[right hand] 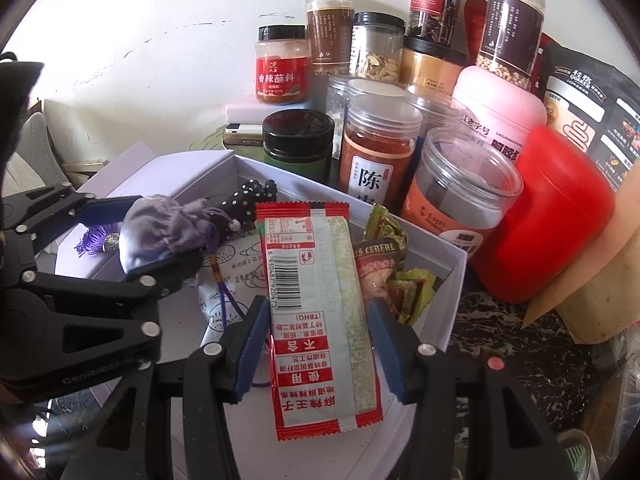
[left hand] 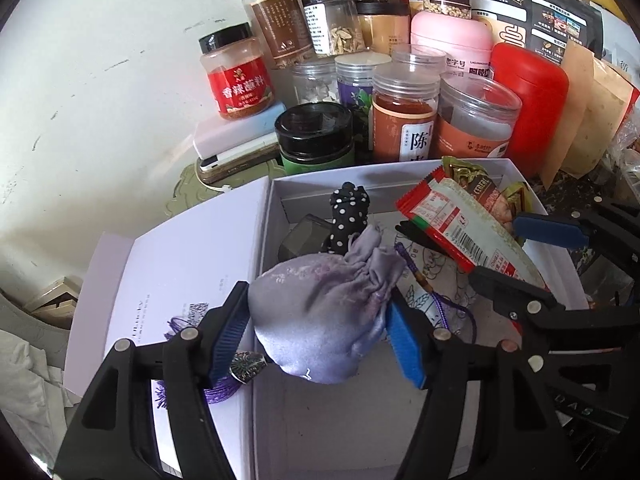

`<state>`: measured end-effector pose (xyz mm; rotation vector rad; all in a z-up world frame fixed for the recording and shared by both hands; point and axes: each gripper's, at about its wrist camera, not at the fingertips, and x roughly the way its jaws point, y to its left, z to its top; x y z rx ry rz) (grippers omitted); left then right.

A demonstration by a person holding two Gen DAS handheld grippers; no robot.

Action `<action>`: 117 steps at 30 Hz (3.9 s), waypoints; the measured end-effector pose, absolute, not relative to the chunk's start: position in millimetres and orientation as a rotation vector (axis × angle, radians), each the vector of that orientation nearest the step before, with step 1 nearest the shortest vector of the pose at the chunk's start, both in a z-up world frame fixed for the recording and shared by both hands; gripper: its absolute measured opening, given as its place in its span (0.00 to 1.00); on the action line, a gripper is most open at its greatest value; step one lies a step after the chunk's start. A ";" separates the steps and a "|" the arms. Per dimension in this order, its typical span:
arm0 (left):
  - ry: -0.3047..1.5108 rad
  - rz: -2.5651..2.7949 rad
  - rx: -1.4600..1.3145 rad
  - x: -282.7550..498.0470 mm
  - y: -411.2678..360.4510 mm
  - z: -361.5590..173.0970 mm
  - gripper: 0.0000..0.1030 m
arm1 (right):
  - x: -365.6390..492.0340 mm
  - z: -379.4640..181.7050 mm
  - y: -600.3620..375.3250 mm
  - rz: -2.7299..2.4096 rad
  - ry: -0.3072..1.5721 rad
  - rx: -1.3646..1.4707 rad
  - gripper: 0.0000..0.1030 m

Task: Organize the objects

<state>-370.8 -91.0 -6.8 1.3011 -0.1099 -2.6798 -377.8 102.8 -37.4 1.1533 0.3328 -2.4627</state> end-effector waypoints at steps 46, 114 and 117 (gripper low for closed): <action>0.005 -2.699 1.084 -236.6 -61.1 121.5 0.81 | -261.6 91.9 136.1 -2.592 0.395 0.888 0.64; -0.035 -2.742 1.134 -35.7 50.2 91.2 0.81 | -87.1 41.6 208.8 -2.591 0.304 0.958 0.68; -0.027 -2.749 1.145 -36.5 50.7 89.6 0.81 | -87.1 40.9 209.6 -2.588 0.300 0.962 0.68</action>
